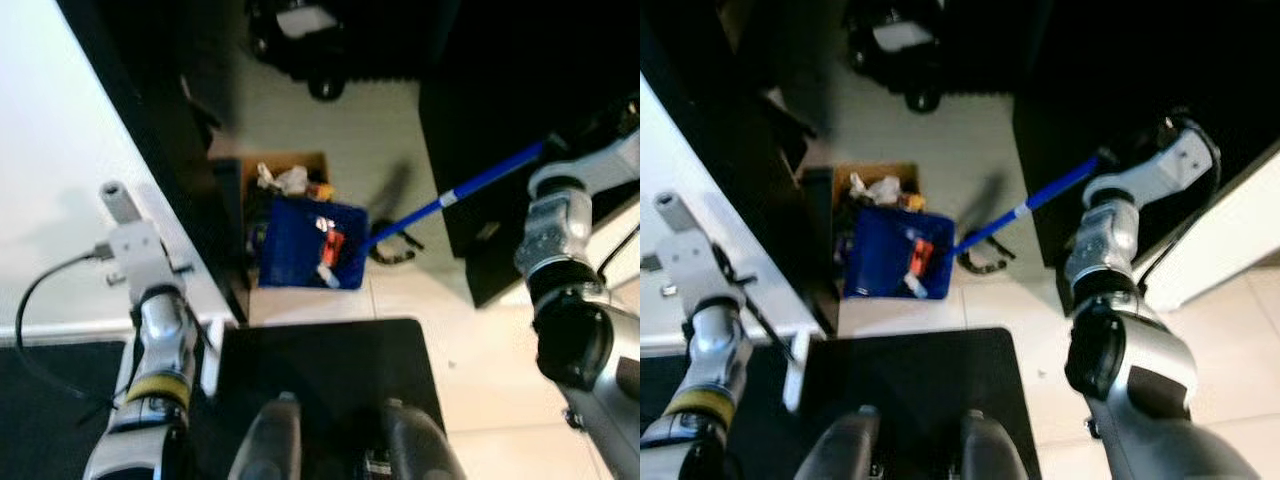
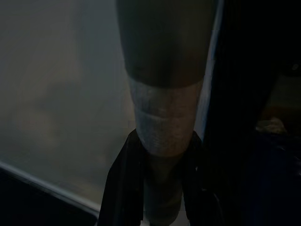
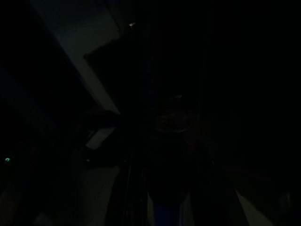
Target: Sweep floor
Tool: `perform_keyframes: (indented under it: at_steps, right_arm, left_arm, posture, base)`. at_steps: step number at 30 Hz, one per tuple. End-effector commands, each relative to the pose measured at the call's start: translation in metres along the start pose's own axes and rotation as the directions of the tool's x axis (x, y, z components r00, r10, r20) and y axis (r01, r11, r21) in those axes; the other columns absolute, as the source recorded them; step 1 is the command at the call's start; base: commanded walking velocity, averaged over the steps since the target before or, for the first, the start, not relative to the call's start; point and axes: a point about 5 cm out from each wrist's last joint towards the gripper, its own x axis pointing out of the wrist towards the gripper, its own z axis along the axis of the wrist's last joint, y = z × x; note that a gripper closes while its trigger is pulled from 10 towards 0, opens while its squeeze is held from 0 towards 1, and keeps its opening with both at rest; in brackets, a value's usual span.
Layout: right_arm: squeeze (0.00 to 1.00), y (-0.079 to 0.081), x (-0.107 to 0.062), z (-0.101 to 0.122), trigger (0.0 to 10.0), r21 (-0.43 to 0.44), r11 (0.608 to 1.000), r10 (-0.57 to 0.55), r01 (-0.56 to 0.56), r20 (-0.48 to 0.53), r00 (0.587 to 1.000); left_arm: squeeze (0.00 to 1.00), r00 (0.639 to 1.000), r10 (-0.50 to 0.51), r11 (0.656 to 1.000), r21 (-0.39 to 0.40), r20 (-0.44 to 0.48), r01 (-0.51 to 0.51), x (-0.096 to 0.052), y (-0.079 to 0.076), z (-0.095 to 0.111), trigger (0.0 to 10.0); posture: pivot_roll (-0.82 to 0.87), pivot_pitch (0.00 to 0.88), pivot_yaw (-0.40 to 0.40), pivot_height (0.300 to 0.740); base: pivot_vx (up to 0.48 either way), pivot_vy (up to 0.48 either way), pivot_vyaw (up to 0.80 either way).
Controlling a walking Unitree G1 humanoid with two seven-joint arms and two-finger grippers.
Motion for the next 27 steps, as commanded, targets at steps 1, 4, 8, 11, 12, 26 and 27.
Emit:
perform_keyframes:
  at_steps: [1, 4, 8, 11, 12, 26, 27]
  right_arm:
    - [0.0, -0.003, 0.004, 0.012, 10.0, 0.016, 1.0, -0.018, 0.018, 0.05, 0.999]
    - [0.0, -0.002, 0.006, 0.015, 10.0, 0.008, 1.0, -0.018, 0.018, 0.059, 0.998]
    - [0.0, -0.002, 0.008, 0.018, 10.0, -0.004, 1.0, -0.017, 0.017, 0.062, 0.998]
    - [0.0, -0.001, 0.01, 0.022, 10.0, -0.013, 1.0, -0.017, 0.018, 0.066, 0.998]
    - [0.0, -0.001, 0.01, 0.022, 10.0, -0.015, 1.0, -0.017, 0.018, 0.068, 0.998]
    - [0.0, 0.012, 0.015, 0.031, 10.0, -0.157, 0.986, -0.041, 0.06, 0.119, 0.992]
    - [0.0, 0.015, 0.016, 0.033, 10.0, -0.183, 0.981, -0.047, 0.07, 0.128, 0.991]
  left_arm:
    - [0.0, 0.999, -0.007, 1.0, 0.003, 0.047, 0.007, 0.002, -0.002, 0.008, 10.0]
    - [0.0, 0.999, -0.001, 1.0, 0.0, 0.033, 0.001, 0.001, -0.003, 0.006, 10.0]
    - [0.0, 1.0, 0.011, 1.0, -0.004, 0.017, -0.011, -0.001, -0.004, 0.003, 10.0]
    - [0.0, 1.0, 0.017, 1.0, -0.006, 0.012, -0.017, -0.003, -0.006, 0.002, 10.0]
    - [0.0, 1.0, 0.015, 1.0, -0.004, 0.014, -0.015, -0.003, -0.006, 0.002, 10.0]
    - [0.0, 0.998, 0.045, 0.999, 0.013, 0.038, -0.045, -0.003, 0.001, 0.003, 10.0]
    - [0.0, 0.998, 0.048, 0.999, 0.016, 0.041, -0.049, -0.003, 0.003, 0.003, 10.0]
  posture:
    - [0.07, 0.083, -0.045, 0.74]
    - [0.07, 0.084, -0.048, 0.74]
    - [0.07, 0.086, -0.05, 0.74]
    - [0.07, 0.087, -0.055, 0.74]
    - [0.07, 0.087, -0.055, 0.74]
    - [0.09, 0.099, -0.07, 0.74]
    - [0.1, 0.104, -0.073, 0.74]
  base:
    - [0.48, 0.0, 0.0]
    - [0.48, 0.0, 0.0]
    - [0.0, 0.0, 0.0]
    - [0.0, 0.0, 0.0]
    - [0.0, 0.0, 0.0]
    - [0.0, 0.0, 0.0]
    - [0.0, 0.0, 0.0]
